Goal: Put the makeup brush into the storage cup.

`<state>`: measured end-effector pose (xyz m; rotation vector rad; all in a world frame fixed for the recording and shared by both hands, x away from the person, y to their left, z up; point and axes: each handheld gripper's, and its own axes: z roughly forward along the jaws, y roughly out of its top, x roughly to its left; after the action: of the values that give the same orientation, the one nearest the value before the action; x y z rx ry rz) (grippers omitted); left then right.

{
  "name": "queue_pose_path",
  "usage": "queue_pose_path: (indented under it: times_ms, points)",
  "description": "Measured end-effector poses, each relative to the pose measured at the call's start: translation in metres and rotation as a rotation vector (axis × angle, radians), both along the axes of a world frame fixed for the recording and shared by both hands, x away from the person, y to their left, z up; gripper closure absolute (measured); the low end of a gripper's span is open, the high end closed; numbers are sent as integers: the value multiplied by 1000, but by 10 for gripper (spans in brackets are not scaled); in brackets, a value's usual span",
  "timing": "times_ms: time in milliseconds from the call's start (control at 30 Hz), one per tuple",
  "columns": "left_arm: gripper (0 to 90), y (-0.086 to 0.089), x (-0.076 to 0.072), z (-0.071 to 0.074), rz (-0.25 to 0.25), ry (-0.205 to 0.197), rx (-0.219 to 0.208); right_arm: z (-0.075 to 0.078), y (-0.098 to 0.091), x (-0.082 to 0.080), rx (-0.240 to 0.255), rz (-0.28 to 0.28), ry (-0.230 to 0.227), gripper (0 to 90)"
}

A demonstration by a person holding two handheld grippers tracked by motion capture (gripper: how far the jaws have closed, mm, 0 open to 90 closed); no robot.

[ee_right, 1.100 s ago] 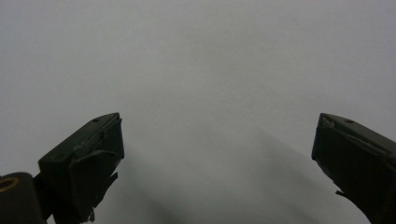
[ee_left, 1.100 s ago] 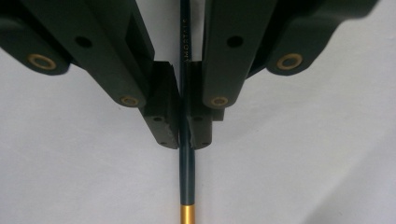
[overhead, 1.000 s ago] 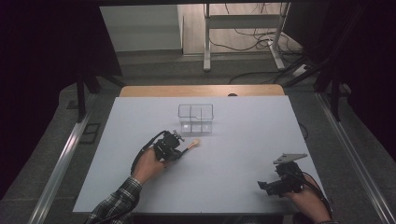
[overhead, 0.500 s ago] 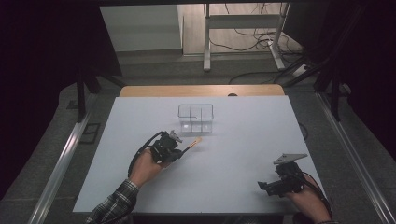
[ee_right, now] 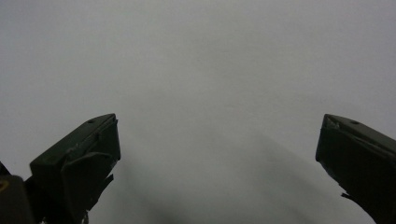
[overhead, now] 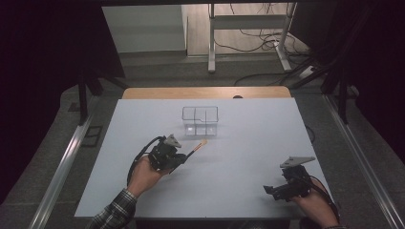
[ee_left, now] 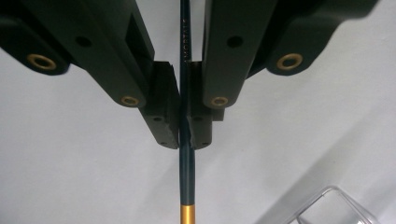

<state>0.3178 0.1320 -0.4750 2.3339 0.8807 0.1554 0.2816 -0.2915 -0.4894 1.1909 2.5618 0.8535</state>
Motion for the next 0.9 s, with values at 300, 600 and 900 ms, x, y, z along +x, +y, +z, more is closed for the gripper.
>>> queue_pose_path:
  times_ms: [300,600,900]
  points:
    - [836,7,-12,3,6,-3,-74,3,1,-1,30,-2,-23,0]
    - [836,11,-23,7,3,-23,-110,8,3,-1,60,-3,-62,0]
    - [836,12,-32,7,1,-19,-142,13,11,-2,85,13,-99,0]
